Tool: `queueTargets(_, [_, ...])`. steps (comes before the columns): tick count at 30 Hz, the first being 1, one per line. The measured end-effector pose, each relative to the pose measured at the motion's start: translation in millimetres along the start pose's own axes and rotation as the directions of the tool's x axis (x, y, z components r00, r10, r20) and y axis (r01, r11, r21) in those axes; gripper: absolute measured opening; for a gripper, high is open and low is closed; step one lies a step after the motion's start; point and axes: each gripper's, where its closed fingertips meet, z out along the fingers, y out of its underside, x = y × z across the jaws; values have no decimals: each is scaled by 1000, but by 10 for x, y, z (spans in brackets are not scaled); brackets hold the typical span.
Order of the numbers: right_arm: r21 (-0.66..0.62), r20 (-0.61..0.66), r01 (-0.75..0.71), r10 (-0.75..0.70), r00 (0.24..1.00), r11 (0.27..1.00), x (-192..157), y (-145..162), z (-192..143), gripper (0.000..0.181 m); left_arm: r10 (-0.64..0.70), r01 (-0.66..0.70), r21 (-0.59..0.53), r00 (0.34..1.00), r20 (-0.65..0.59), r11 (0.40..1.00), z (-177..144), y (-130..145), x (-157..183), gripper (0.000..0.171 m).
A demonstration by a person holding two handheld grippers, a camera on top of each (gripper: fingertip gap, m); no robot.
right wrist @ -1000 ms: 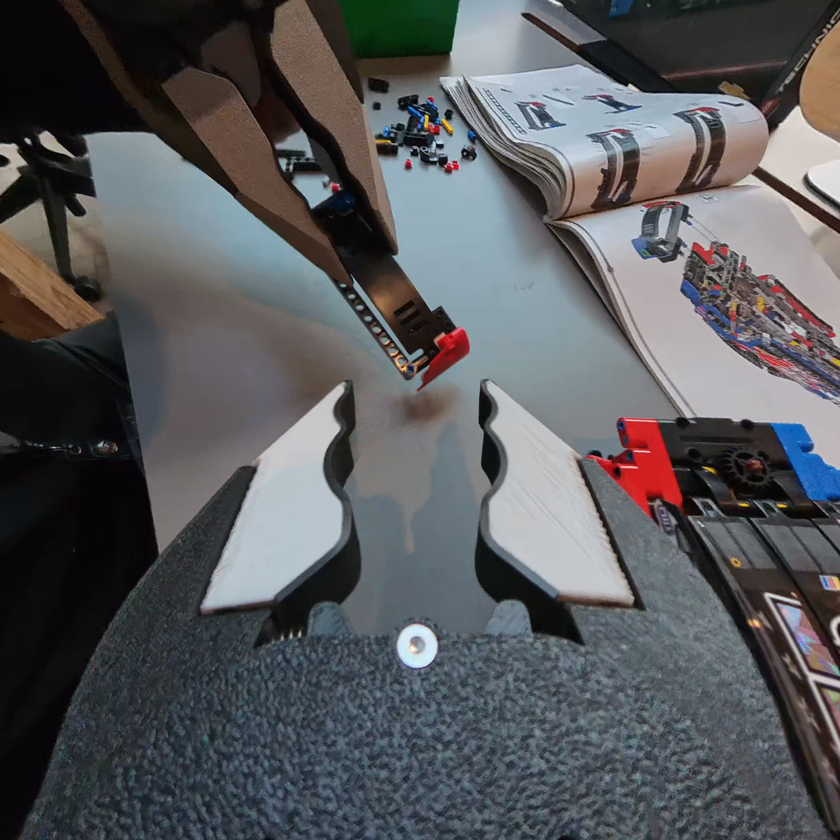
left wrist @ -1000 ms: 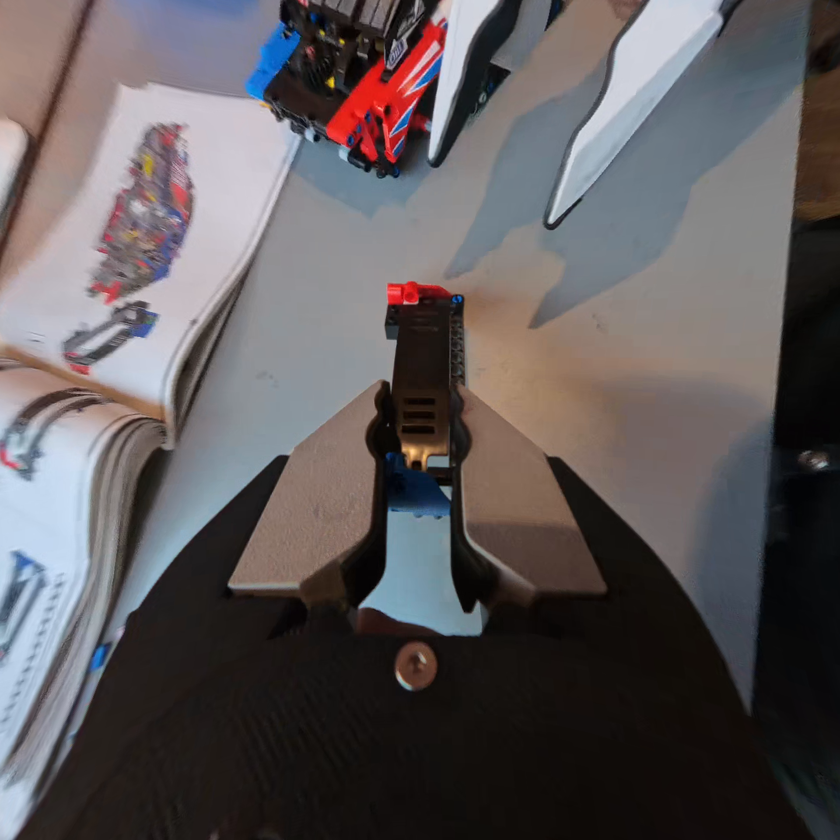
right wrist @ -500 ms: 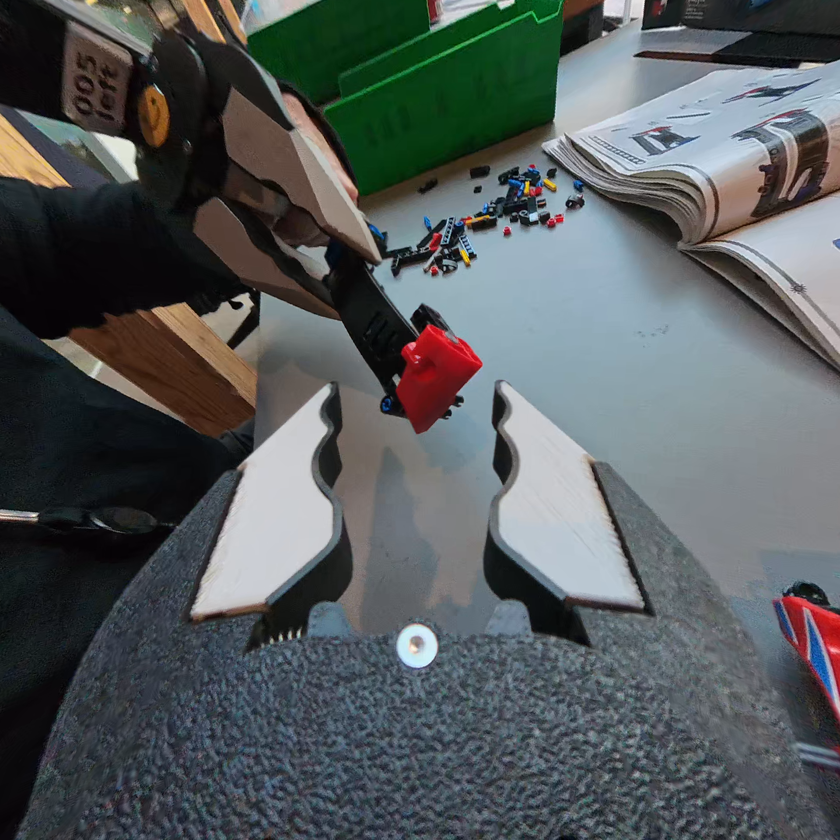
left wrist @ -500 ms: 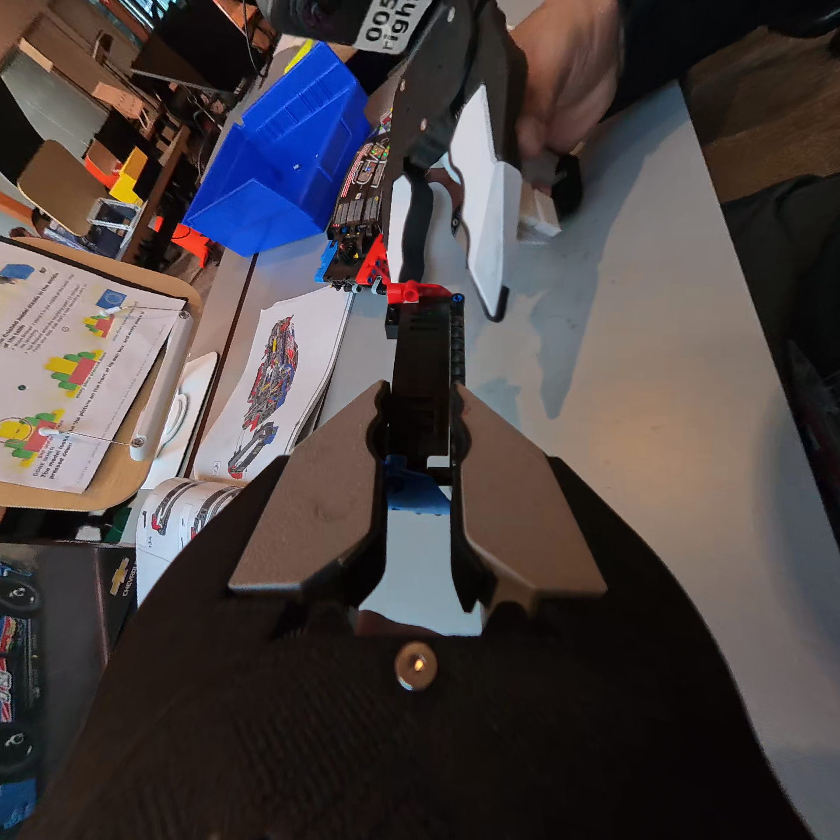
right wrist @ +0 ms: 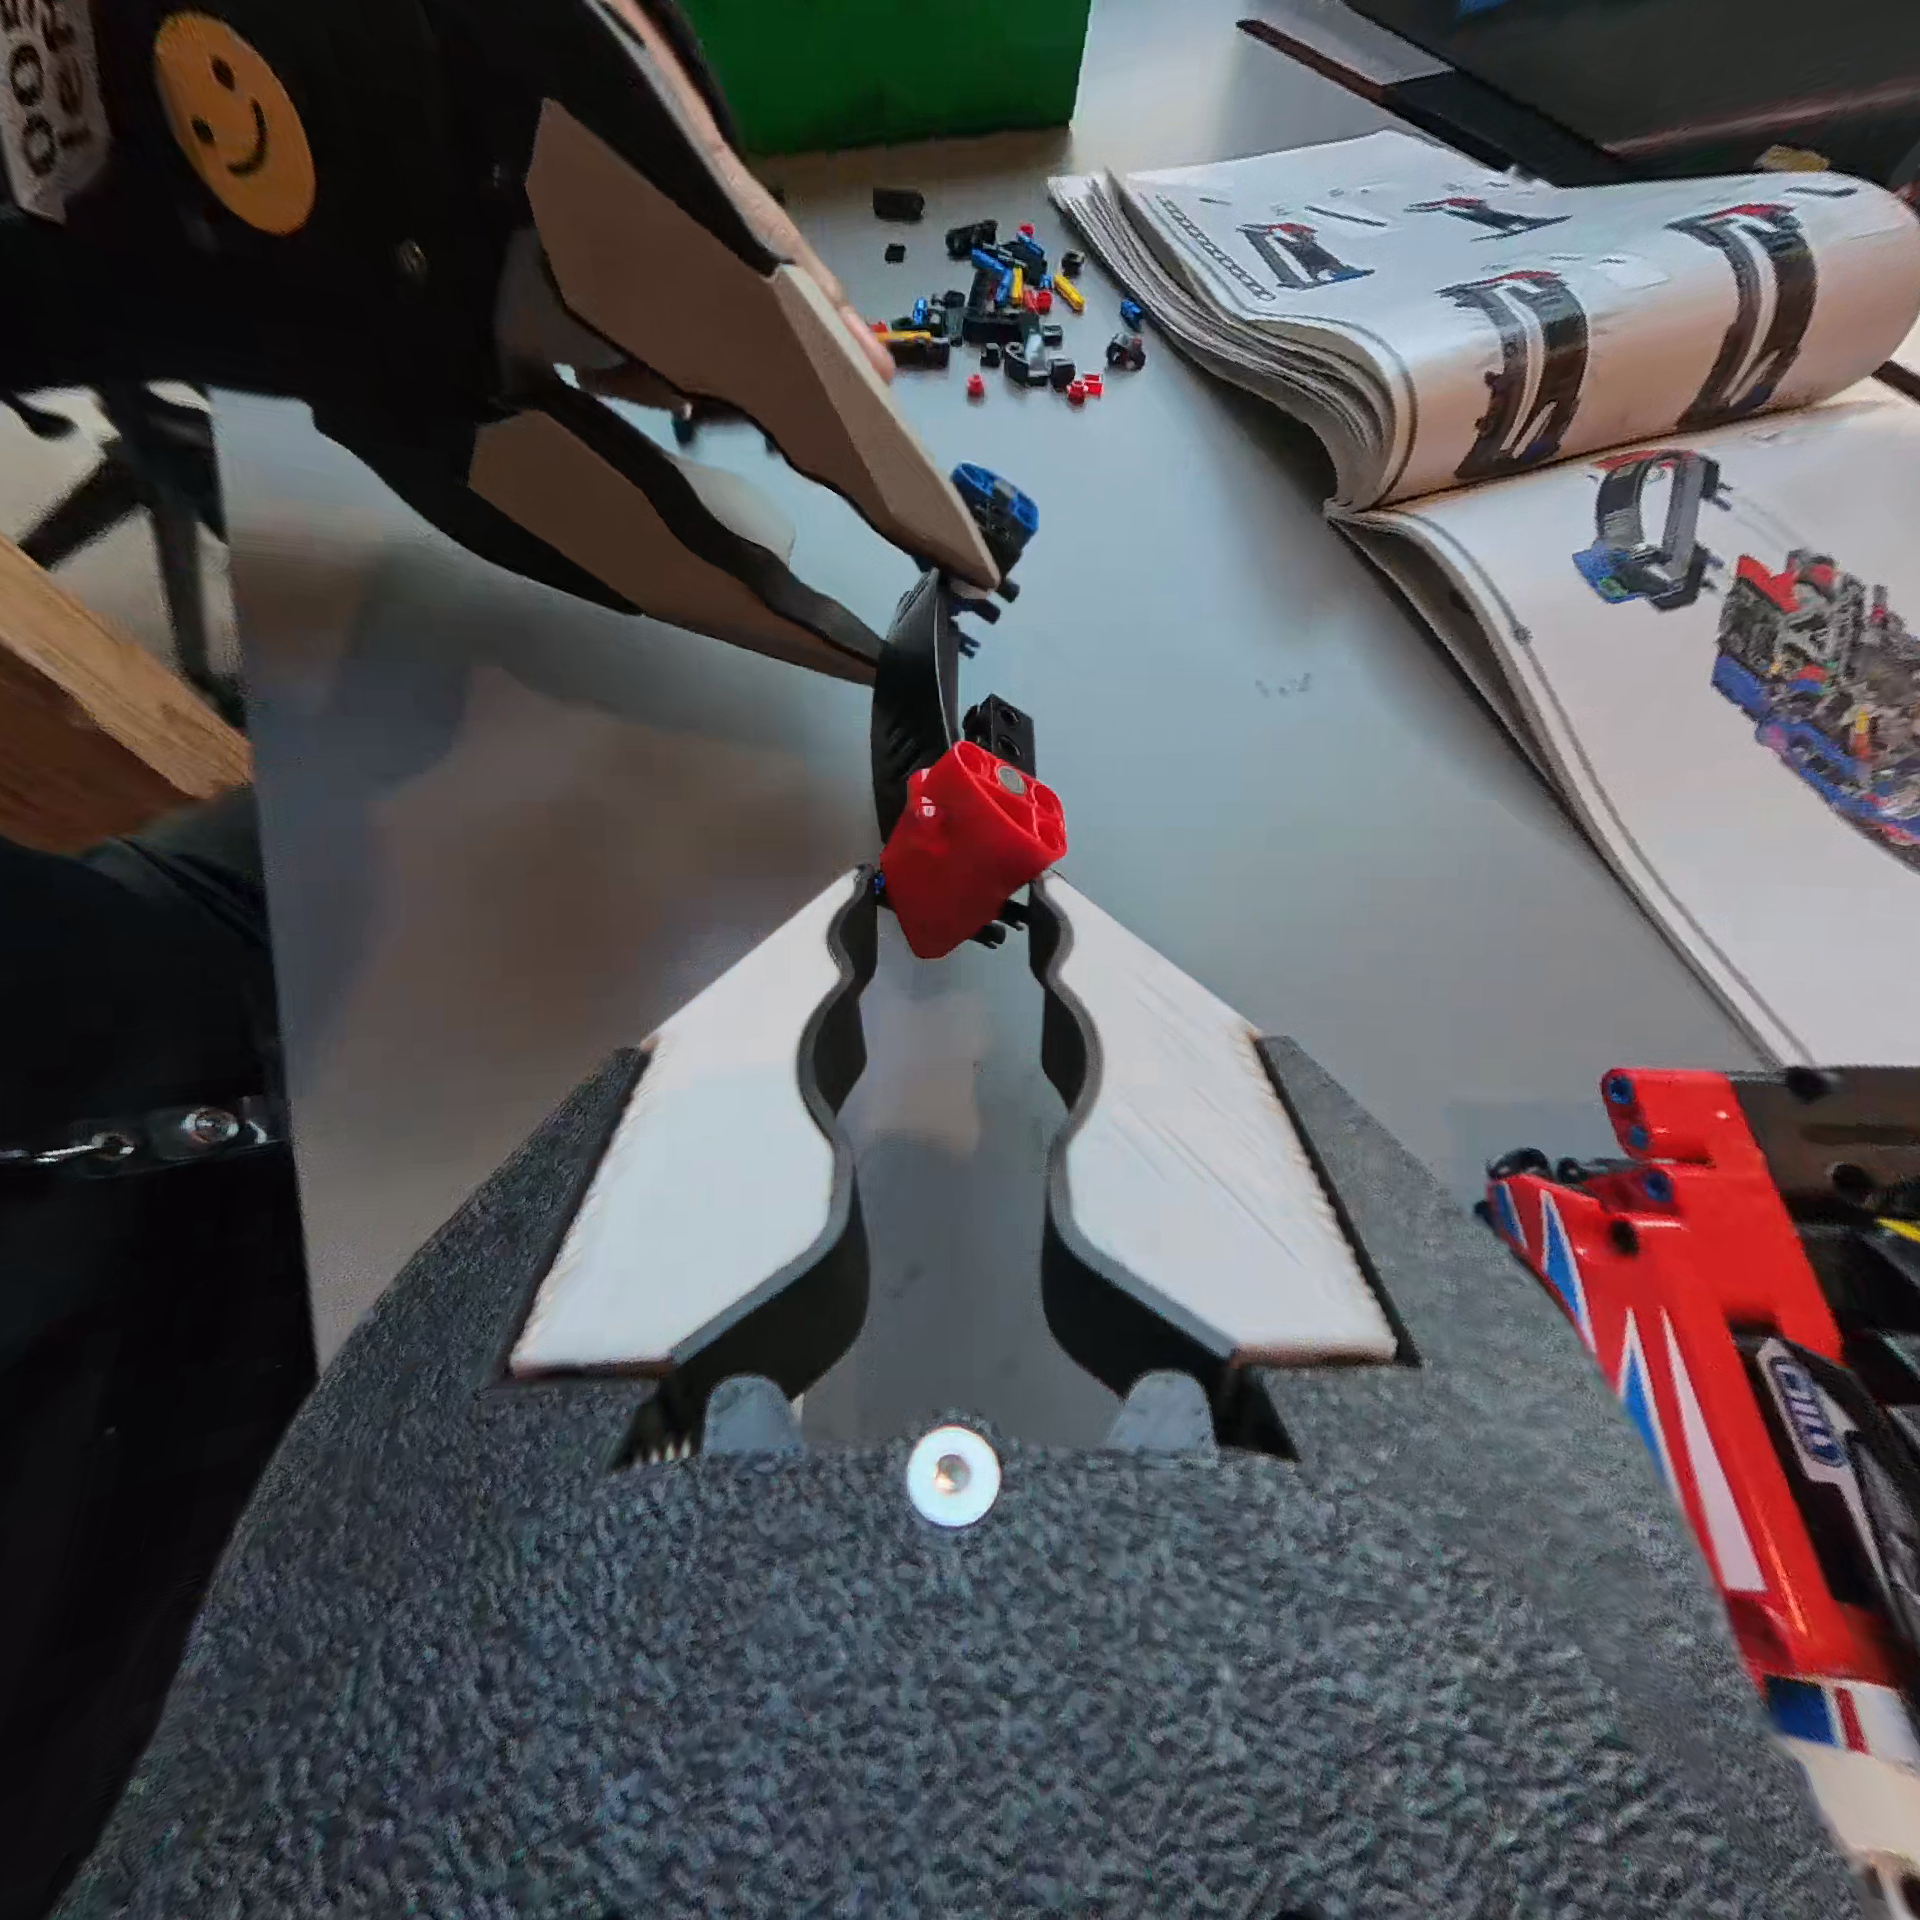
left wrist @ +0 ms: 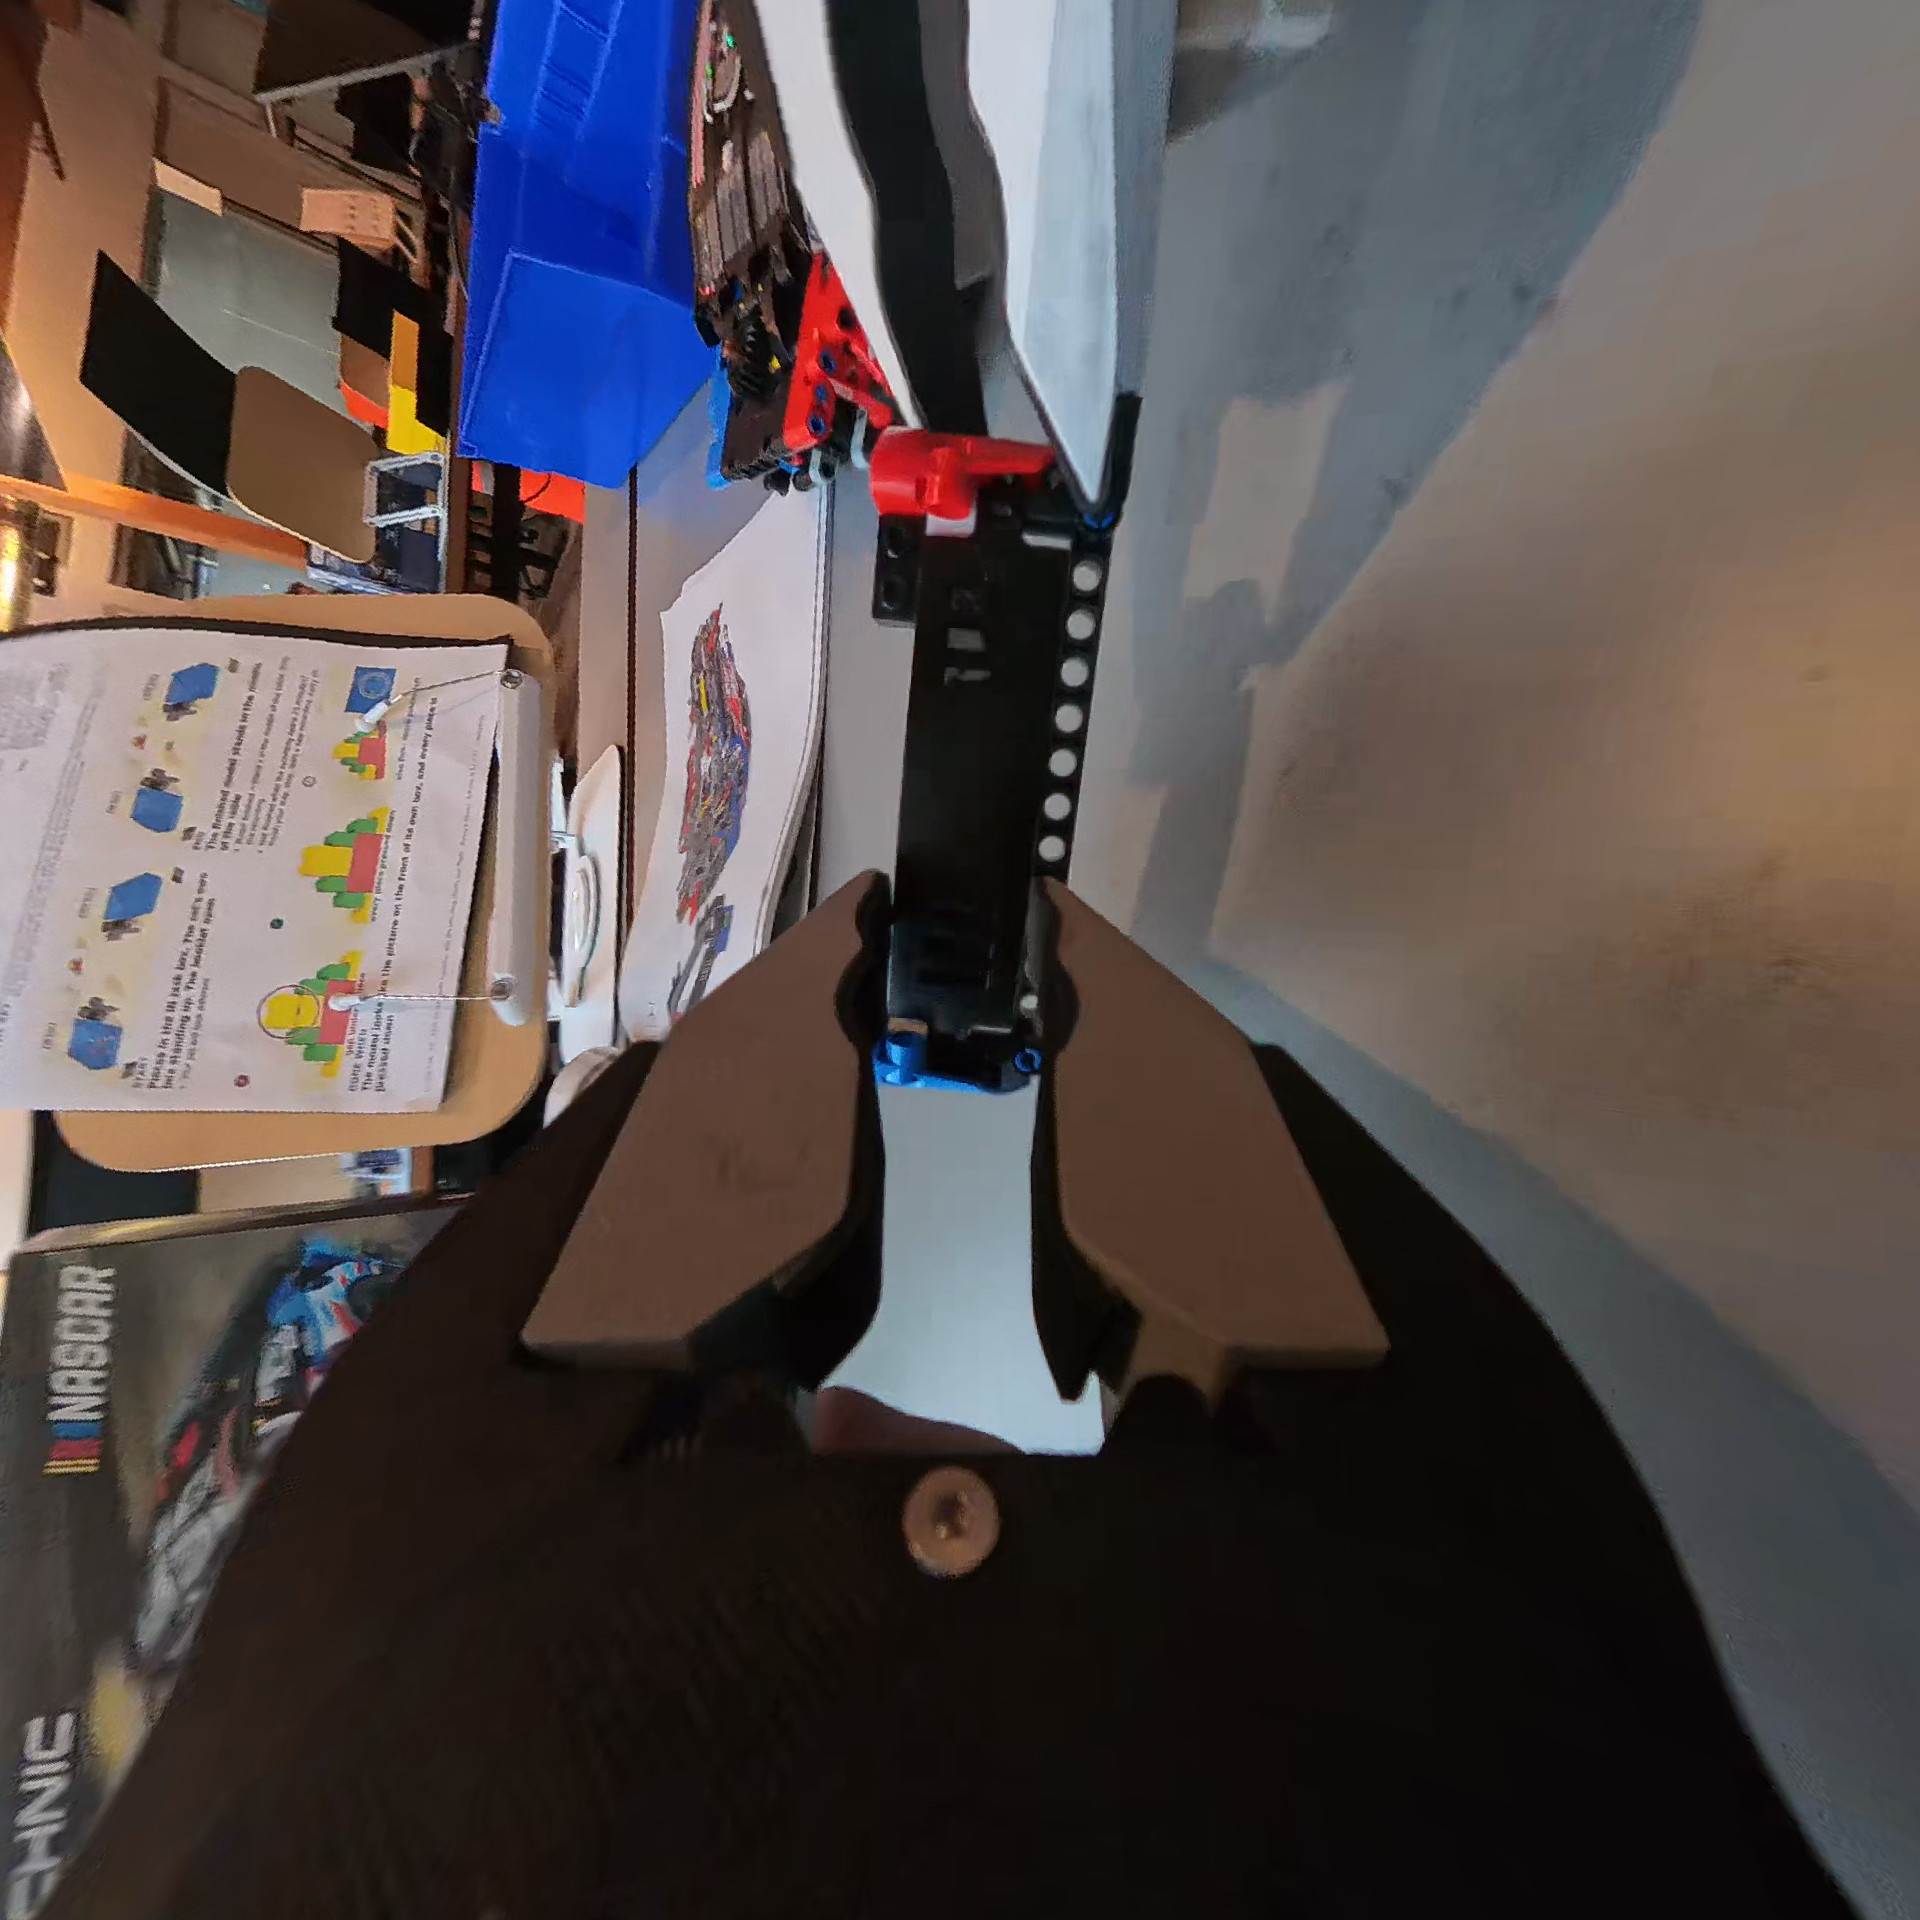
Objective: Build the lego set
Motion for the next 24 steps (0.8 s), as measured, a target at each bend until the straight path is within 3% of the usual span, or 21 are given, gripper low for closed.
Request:
queueTargets(7, [-174,-53,168,-179,982,970,-132,230,100,26,242,-240,-58,970,33,969,142,89,-1,42])
queueTargets(9, [-195,-25,199,-208,978,960,-217,302,124,31,272,-268,-84,962,37,960,110,150,-53,55])
queueTargets(13, [-202,11,227,-230,973,953,-371,312,183,32,132,-127,-119,990,40,985,-120,340,-191,63])
queueTargets(16, [-221,63,241,-233,970,945,-513,298,295,33,-133,138,-161,990,42,977,-351,473,-233,64])
queueTargets(19, [-223,94,230,-214,972,947,-599,228,414,35,-458,453,-214,889,27,866,-528,499,-111,71])
queueTargets(22, [-246,108,261,-241,964,933,-601,214,415,36,-586,583,-312,805,94,750,-726,639,24,64])
queueTargets(24, [-231,99,266,-250,963,936,-529,171,347,37,-759,734,-354,645,93,580,-819,631,233,54])
